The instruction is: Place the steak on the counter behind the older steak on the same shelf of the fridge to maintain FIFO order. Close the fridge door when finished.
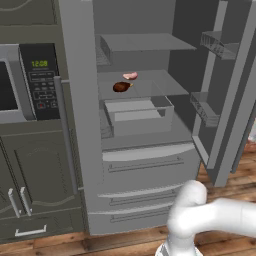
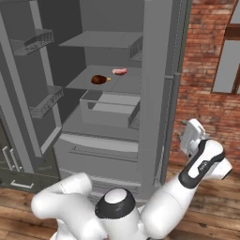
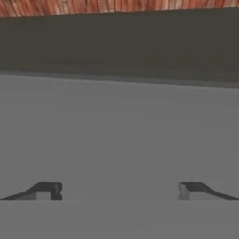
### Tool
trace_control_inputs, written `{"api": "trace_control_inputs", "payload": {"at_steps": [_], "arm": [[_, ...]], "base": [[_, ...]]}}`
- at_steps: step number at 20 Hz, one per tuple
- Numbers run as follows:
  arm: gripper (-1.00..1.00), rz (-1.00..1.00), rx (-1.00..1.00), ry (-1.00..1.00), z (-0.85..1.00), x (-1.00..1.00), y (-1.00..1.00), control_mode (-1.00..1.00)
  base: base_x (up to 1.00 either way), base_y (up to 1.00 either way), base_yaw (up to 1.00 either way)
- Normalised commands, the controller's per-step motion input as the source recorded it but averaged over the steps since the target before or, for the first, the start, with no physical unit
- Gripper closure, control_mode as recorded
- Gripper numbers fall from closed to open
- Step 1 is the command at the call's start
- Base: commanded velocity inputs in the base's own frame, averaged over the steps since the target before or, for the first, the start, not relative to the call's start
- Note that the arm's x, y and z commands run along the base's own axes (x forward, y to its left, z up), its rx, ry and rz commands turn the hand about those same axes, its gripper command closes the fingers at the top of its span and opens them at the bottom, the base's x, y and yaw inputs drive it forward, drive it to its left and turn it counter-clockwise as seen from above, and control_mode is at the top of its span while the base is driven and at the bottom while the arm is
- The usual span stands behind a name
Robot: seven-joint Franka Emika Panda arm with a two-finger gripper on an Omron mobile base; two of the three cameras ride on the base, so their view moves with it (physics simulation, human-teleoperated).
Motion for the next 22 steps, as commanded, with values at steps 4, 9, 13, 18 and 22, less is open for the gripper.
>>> {"api": "trace_control_inputs", "payload": {"at_steps": [4,9,13,18,22], "arm": [[-1.00,0.19,-0.10,-0.05,-0.02,0.03,0.64,-1.00],[-1.00,0.18,-0.17,-0.06,0.00,-0.01,0.98,-1.00],[-1.00,0.16,-0.13,-0.01,0.00,0.00,1.00,-1.00],[-1.00,0.09,-0.07,-0.02,0.00,0.00,1.00,-1.00],[-1.00,0.00,-0.01,0.00,0.08,0.04,0.91,-1.00]], "base": [[0.00,0.00,0.00],[0.00,0.00,0.00],[0.00,0.00,0.00],[0.00,0.00,0.00],[0.00,0.00,0.00]]}}
